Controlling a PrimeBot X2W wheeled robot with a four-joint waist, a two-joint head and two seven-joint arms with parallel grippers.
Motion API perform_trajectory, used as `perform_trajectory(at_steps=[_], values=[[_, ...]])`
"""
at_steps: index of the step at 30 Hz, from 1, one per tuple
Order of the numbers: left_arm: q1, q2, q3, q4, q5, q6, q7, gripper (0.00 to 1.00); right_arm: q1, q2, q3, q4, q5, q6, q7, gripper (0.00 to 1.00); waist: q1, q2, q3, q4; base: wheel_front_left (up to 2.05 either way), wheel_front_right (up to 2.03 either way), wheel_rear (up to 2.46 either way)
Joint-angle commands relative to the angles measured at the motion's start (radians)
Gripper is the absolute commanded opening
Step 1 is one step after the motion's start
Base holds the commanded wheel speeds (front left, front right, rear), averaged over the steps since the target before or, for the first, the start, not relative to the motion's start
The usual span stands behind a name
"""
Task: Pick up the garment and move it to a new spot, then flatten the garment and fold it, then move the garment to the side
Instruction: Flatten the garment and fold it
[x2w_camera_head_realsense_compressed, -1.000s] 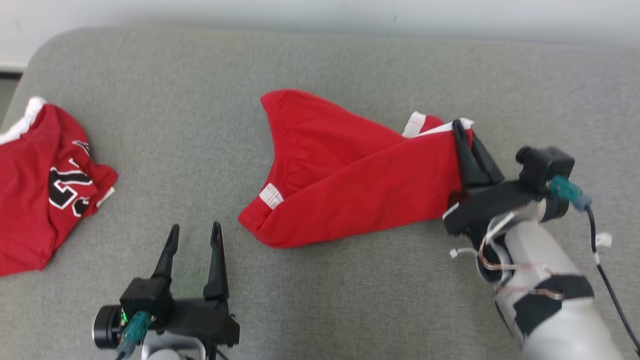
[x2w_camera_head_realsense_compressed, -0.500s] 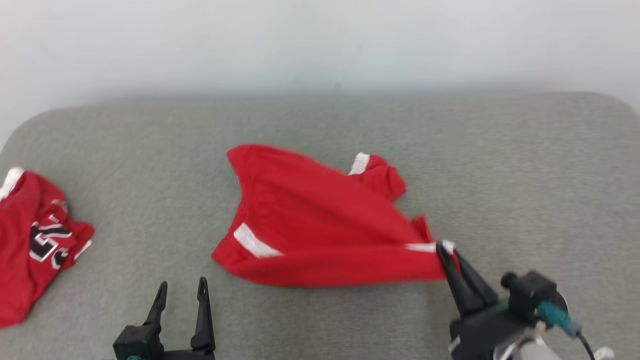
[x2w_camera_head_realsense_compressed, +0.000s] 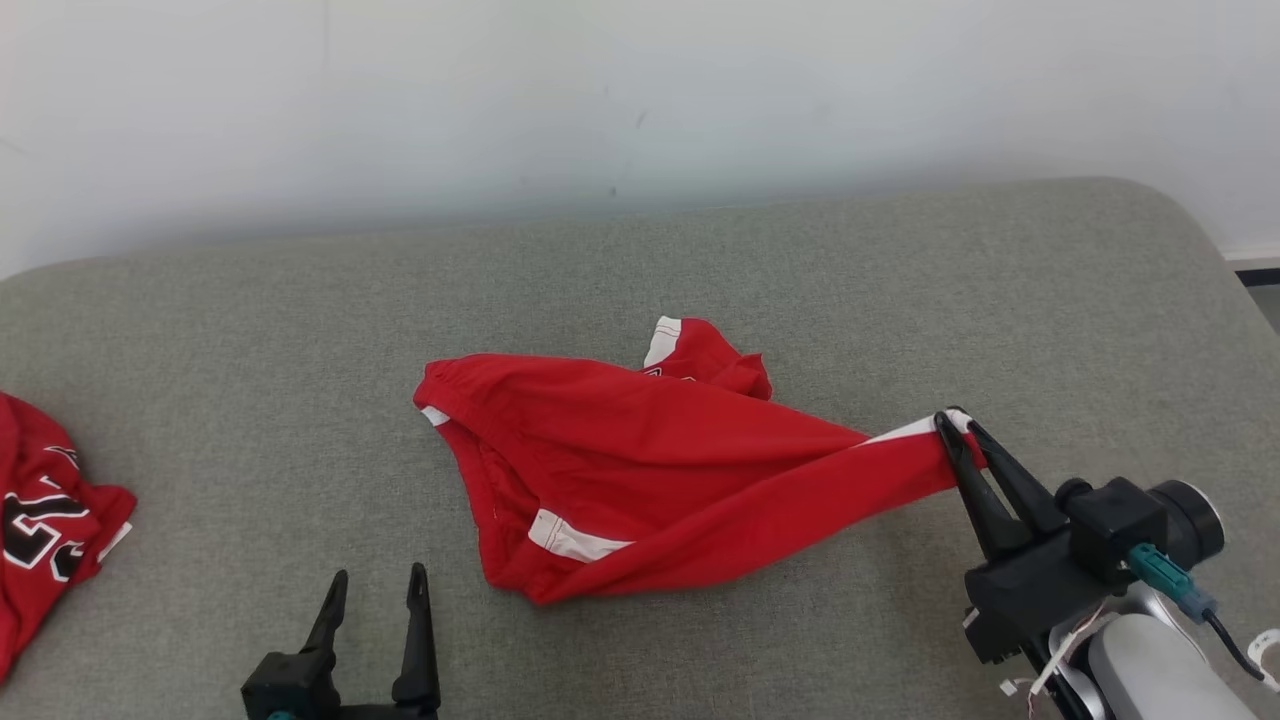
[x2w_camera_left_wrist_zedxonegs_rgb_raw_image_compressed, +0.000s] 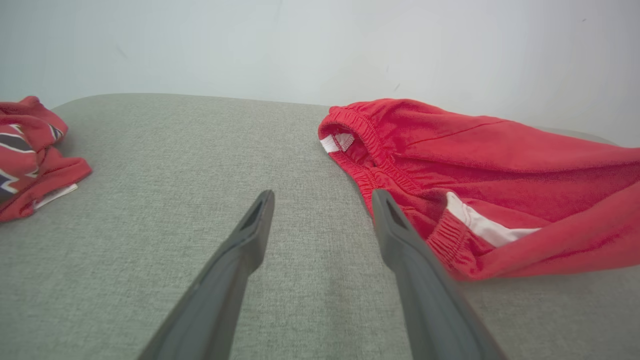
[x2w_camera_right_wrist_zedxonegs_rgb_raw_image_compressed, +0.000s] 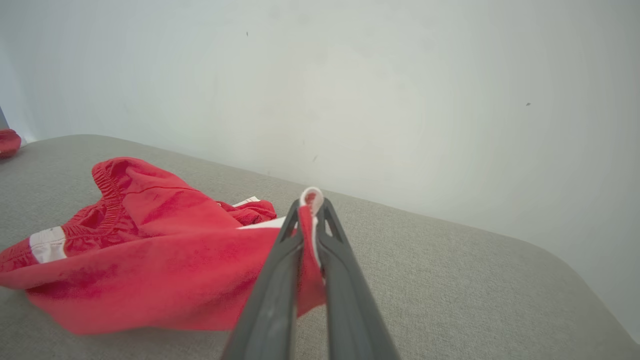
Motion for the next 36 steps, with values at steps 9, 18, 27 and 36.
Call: perform_trajectory(at_steps=[9, 18, 27, 36], values=[[0.006, -0.001, -0.023, 0.009, -0.006, 0.005, -0.004, 1.0, 0.174, 0.082, -0.188, -0.024, -0.014, -0.002, 0.0, 1.0, 0.0, 0.0, -0.009, -0.003, 0.0, 0.0, 0.0], [-0.058, 0.0, -0.069, 0.038, -0.006, -0.017, -0.004, 1.0, 0.201, 0.188, -0.267, -0.026, -0.052, -0.002, 0.0, 1.0, 0.0, 0.0, 0.026, -0.045, 0.0, 0.0, 0.0], [-0.24, 0.0, -0.177, 0.226, -0.054, -0.045, -0.004, 1.0, 0.14, 0.214, -0.235, -0.021, -0.056, -0.002, 0.0, 1.0, 0.0, 0.0, 0.092, -0.073, 0.0, 0.0, 0.0], [-0.362, -0.001, -0.284, 0.474, -0.157, -0.065, 0.004, 0.0, 0.131, 0.222, -0.235, 0.001, -0.043, -0.002, 0.0, 1.0, 0.0, 0.0, 0.088, -0.082, 0.0, 0.0, 0.0]])
